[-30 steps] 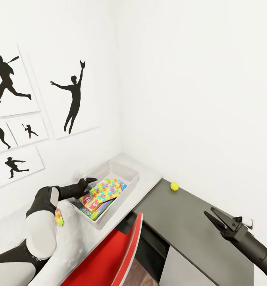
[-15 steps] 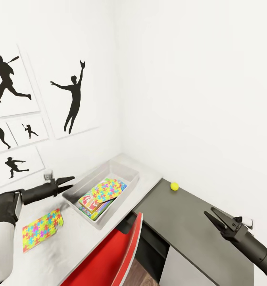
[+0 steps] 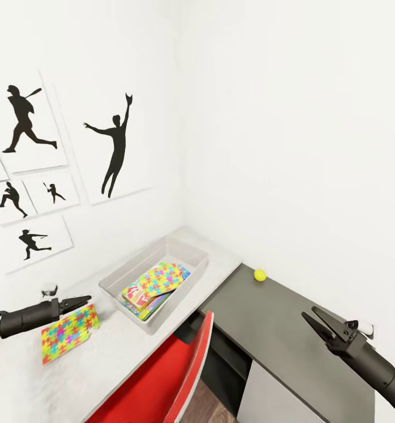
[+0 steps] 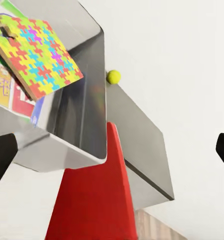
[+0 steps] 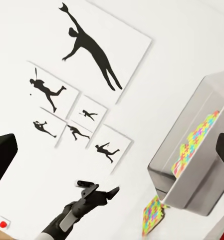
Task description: Put all the toys in the child's room - the three board games (two on the bed and one on the table), the two jigsaw puzzles on the table, and the tennis ball on the table - inside the toy box on the table in the child's room.
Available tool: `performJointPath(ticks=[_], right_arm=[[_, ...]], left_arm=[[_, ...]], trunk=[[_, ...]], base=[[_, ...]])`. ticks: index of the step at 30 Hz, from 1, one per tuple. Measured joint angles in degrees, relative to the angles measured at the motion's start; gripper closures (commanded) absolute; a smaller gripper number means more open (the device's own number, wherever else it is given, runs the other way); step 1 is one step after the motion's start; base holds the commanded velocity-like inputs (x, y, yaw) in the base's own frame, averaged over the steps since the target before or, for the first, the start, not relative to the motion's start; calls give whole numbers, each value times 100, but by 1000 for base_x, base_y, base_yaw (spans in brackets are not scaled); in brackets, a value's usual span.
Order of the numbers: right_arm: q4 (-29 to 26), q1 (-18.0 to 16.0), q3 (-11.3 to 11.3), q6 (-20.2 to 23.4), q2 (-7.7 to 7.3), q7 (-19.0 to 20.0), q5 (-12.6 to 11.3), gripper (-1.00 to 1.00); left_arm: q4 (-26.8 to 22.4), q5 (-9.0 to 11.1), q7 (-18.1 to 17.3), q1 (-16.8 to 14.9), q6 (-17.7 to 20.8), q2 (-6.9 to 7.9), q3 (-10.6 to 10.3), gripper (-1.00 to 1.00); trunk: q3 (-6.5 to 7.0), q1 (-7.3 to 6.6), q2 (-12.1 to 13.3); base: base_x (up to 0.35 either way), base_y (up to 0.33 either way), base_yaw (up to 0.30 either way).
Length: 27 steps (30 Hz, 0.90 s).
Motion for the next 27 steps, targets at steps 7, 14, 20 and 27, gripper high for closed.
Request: performJointPath(ticks=[7, 14, 20, 27], right_arm=[[-25, 0, -1, -5, 6, 3, -3, -100], [-26, 0, 3, -5, 10, 2, -5, -100], [-26, 0, 7, -5, 9, 2, -2, -100], [-28, 0, 10, -7, 8, 1, 3, -100]], left_arm=[[16, 19, 0, 111, -84, 278, 39, -100], [6, 18, -1, 123, -99, 311, 32, -100], [5, 18, -1, 125, -117, 315, 31, -100], [6, 19, -1, 131, -124, 312, 30, -100]], trunk=[[59, 0, 1], [112, 0, 2], [154, -1, 2], [197, 1, 2]], base=[[-62, 16, 165], [-155, 162, 200], [-38, 231, 211], [-129, 143, 221]])
